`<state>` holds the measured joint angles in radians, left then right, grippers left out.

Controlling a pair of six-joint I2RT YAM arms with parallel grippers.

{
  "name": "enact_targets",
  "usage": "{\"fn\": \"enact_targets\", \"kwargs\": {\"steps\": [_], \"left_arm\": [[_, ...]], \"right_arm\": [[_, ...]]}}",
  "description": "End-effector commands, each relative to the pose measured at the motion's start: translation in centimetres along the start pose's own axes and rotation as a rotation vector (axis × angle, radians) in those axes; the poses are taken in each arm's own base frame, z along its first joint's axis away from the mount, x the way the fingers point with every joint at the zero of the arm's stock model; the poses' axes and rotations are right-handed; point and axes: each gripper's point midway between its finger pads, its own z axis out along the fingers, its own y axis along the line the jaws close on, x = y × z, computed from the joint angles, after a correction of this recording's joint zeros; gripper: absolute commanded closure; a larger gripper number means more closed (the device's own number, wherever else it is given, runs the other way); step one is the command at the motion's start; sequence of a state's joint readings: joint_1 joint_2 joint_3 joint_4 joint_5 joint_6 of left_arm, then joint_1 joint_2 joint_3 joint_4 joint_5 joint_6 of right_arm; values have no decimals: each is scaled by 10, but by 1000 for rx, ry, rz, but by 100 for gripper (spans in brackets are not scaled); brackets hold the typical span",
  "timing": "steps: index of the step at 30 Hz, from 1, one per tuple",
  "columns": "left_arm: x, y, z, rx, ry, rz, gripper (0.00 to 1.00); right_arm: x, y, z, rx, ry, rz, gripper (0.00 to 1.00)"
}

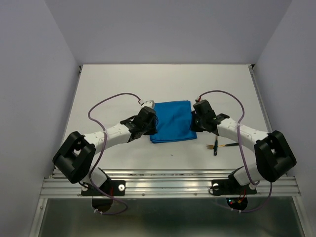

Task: Fold the napkin into a case and place the utensils inside
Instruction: Move the lower triangle-folded napkin to the center of the board.

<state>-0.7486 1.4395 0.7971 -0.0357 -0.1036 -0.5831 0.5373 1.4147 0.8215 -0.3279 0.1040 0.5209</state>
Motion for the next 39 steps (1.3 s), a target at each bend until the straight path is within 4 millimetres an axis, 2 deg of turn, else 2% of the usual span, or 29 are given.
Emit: {"fn": "enact_targets", "kwargs": {"steps": [1, 5, 8, 11, 13, 18, 21, 22, 24, 25, 27, 28, 30, 31, 34, 35, 36, 37, 38, 39], "left_arm": [[16, 14, 15, -54, 57, 3, 100], [33, 16, 27, -61, 116, 6, 100], [43, 13, 28, -47, 137, 17, 100], [51, 19, 26, -59, 152, 16, 100], [57, 23, 25, -65, 163, 17, 100], [66, 28, 16, -69, 175, 14, 100], [74, 32, 9, -74, 189, 22, 100], [77, 32, 4, -73, 196, 25, 100], [81, 30, -2, -63, 205, 33, 100], [81, 28, -6, -60, 205, 33, 100], [78, 25, -11, -61, 196, 39, 100], [70, 23, -16, -64, 184, 41, 100], [57, 26, -23, -106, 154, 51, 100], [37, 16, -28, -95, 106, 44, 100], [6, 9, -38, -118, 37, 72, 98], [-15, -4, -43, -97, -9, 72, 97], [-25, -6, -42, -100, -27, 87, 93], [-37, -13, -43, -84, -51, 91, 91], [-55, -26, -44, -56, -83, 88, 89], [-64, -35, -42, -25, -94, 99, 89]], "right_arm": [[-6, 14, 18, -29, -4, -12, 90], [-4, -7, 32, 84, -10, -33, 94], [-5, -11, 32, 103, -14, -37, 94], [2, -13, 32, 102, 0, -34, 94], [9, -14, 34, 94, 18, -37, 95], [42, -24, 33, 91, 77, -23, 96], [52, -20, 26, 57, 89, -13, 96], [63, -16, 23, 42, 109, -19, 96], [71, -9, 18, 22, 120, -20, 96], [80, -2, 14, 4, 132, -21, 96], [86, 4, 9, -12, 140, -17, 96], [85, 5, 6, -4, 131, -6, 96], [77, 6, 2, 5, 106, 6, 96], [63, 4, -4, 29, 56, 13, 95], [31, 2, -16, 74, -50, 1, 91], [16, 2, -21, 89, -100, -5, 90], [-4, 3, -25, 90, -140, 12, 89], [-15, 2, -27, 92, -158, 4, 86], [-24, 2, -27, 91, -166, 8, 86], [-43, -4, -26, 106, -189, 34, 86]]}}
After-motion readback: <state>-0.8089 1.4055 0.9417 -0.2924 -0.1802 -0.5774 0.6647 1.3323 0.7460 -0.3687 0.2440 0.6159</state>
